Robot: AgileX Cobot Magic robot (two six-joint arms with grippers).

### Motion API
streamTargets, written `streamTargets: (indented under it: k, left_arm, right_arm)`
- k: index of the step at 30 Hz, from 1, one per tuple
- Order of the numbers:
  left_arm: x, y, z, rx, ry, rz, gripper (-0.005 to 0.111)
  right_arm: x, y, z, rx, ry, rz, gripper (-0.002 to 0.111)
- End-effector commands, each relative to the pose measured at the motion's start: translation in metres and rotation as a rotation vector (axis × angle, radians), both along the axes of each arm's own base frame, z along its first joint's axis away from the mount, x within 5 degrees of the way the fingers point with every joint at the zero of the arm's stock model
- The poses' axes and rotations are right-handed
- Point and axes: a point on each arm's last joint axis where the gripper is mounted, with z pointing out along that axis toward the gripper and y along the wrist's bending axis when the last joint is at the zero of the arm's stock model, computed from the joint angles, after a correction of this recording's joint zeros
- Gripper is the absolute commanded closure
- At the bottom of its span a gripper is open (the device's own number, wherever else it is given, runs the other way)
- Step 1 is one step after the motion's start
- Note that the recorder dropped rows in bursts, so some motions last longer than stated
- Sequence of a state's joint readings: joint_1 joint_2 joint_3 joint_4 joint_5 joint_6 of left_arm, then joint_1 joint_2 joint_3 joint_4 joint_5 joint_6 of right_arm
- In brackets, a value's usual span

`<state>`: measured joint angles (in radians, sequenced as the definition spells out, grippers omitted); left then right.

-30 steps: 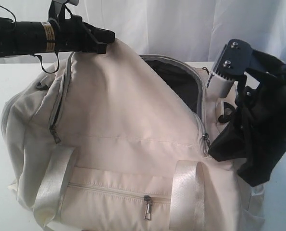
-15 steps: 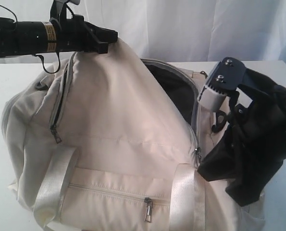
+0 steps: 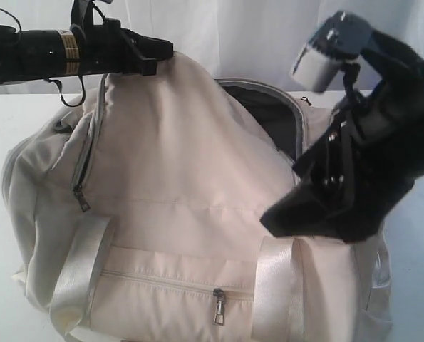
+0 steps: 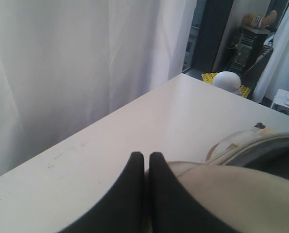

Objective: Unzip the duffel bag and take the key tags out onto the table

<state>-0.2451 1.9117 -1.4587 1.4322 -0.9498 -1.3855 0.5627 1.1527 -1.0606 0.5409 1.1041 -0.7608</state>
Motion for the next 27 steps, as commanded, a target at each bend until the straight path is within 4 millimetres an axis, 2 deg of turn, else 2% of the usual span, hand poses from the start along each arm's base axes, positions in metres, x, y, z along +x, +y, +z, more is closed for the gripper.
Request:
streamTargets:
  k: [1,5,7,15,24,27]
  left_arm:
    - [-0.015,-0.003,0.016,0.014,-0.055,-0.134,0.107]
    - [-0.037,-0.006,0.026,0.095,-0.103,-0.313,0.107]
    - [-0.044,-0.005,0.031,0.134,-0.107,-0.343,0.107]
    - [-0.067,0.001,0.071,0.073,-0.080,-0.314,0.107]
    - [-0.100,0.009,0.117,-0.075,0.085,-0.266,0.107]
    - [-0.113,0.013,0.127,-0.112,0.133,-0.257,0.107]
  right_arm:
    - [0.011,0.000,0.021,0.055,-0.164,-0.065,0.032]
    - [0.024,-0.004,0.029,0.025,-0.327,-0.117,0.032]
    - [0.028,-0.004,0.031,0.029,-0.377,-0.137,0.032]
    - [0.037,-0.006,0.050,0.136,-0.550,-0.237,0.032]
    - [0.047,-0.010,0.066,0.220,-0.712,-0.336,0.032]
    - [0.048,-0.010,0.068,0.234,-0.731,-0.345,0.032]
